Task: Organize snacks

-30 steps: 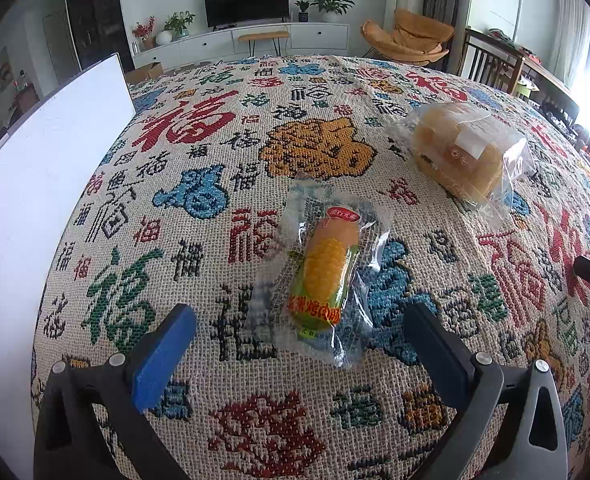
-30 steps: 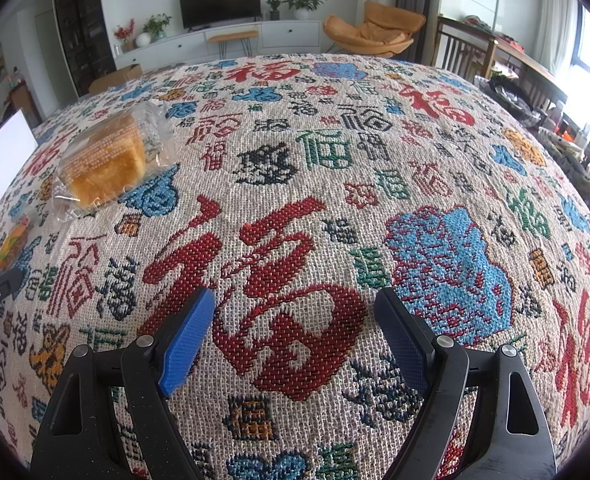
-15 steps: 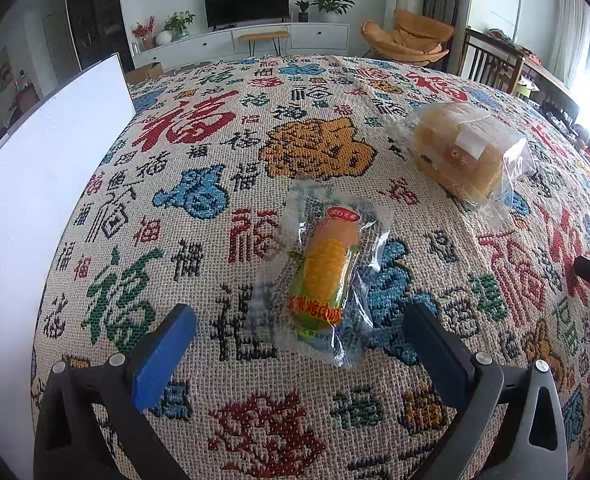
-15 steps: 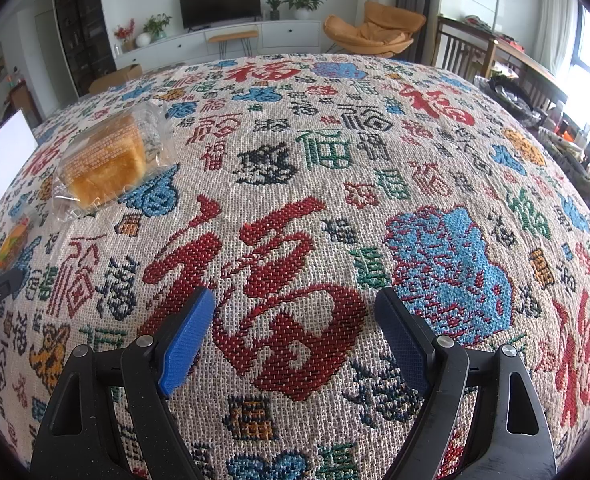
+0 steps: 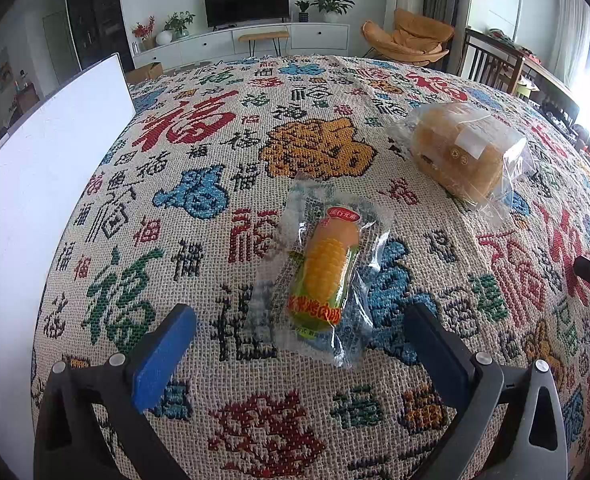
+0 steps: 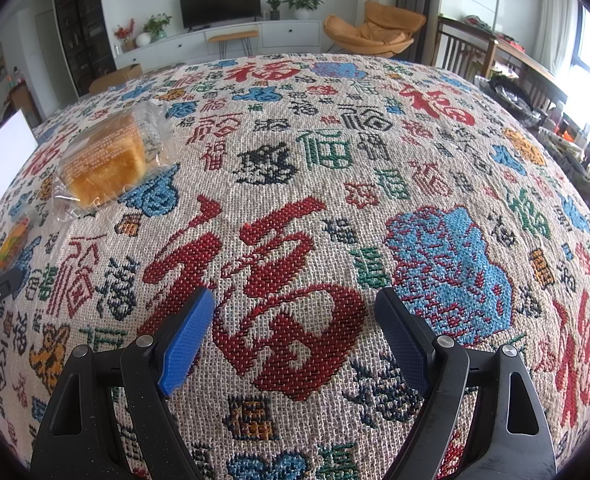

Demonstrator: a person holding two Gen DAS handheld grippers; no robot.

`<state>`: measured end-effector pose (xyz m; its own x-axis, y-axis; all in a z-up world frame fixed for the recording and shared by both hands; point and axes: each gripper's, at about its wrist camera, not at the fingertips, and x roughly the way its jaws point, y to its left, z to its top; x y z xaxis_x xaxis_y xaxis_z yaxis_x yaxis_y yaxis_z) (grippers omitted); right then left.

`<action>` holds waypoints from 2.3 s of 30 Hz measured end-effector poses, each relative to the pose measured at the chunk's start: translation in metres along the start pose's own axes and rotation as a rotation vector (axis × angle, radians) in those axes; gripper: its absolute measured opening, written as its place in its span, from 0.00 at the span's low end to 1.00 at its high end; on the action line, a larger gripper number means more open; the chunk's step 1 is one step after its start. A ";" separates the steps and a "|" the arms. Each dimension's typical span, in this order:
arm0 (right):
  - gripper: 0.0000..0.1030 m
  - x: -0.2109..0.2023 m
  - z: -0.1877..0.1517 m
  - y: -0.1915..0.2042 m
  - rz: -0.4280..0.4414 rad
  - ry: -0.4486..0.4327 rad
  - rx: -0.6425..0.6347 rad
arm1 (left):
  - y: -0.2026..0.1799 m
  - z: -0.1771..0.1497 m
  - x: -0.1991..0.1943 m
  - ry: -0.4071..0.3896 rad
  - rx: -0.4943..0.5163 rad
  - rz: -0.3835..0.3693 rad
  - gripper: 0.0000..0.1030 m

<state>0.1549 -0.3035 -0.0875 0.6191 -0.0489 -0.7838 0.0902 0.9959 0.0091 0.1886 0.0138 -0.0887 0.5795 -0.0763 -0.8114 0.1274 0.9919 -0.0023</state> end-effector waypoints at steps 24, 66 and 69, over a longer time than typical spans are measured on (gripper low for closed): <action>0.84 -0.047 0.042 -0.017 0.322 -0.258 0.125 | 0.002 0.000 0.000 0.000 -0.002 -0.004 1.00; 0.78 -0.060 0.037 0.046 0.339 0.082 -0.076 | 0.008 -0.008 -0.029 -0.010 0.022 -0.163 0.25; 0.78 -0.078 0.044 0.051 0.355 0.044 -0.087 | 0.022 -0.017 -0.060 -0.055 -0.062 -0.247 0.25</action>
<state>0.1458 -0.2527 0.0015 0.5652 0.3023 -0.7675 -0.1922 0.9531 0.2339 0.1430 0.0417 -0.0499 0.5797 -0.3210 -0.7489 0.2216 0.9466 -0.2342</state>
